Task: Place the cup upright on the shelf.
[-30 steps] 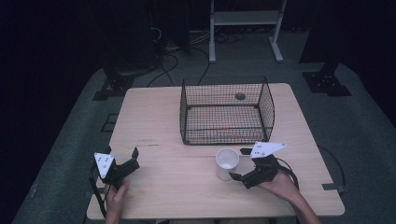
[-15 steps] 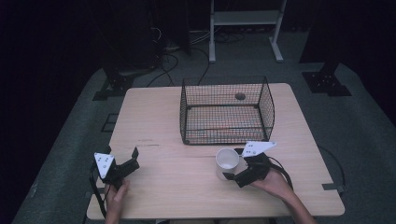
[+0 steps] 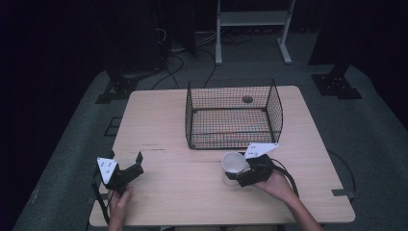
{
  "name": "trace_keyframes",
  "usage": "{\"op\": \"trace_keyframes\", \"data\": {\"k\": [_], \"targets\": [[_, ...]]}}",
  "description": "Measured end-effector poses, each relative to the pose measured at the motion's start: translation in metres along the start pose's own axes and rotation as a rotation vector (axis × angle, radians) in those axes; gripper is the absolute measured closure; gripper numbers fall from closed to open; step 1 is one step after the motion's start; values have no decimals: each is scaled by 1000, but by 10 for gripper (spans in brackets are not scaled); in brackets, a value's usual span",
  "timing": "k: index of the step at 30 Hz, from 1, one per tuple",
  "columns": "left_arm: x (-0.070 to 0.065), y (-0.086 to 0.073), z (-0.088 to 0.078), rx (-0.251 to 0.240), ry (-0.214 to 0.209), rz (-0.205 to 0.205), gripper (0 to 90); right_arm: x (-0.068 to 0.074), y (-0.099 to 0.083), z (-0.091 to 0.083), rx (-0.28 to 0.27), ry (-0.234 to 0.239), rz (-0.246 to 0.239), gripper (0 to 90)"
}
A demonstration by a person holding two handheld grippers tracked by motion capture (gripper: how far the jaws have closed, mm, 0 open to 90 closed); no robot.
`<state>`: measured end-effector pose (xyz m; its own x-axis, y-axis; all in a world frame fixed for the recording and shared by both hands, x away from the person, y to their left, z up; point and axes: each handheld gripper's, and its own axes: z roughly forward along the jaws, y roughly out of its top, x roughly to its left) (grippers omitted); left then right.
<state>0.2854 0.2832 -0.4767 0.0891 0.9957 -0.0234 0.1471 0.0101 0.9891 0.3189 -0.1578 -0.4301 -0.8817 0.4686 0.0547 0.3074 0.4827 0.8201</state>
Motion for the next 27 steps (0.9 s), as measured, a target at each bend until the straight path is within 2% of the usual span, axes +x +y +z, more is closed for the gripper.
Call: {"op": "trace_keyframes", "data": {"k": [3,9,17,27], "targets": [[0,0,0,0,0,-2,0,0,6,-2,-23,15,4,187],[0,0,0,0,0,-1,0,1,24,-5,-16,56,-9,187],[0,0,0,-1,0,-1,0,-2,39,-8,-26,97,4,186],[0,0,0,0,-1,-2,0,-4,57,-13,-27,83,-34,187]]}}
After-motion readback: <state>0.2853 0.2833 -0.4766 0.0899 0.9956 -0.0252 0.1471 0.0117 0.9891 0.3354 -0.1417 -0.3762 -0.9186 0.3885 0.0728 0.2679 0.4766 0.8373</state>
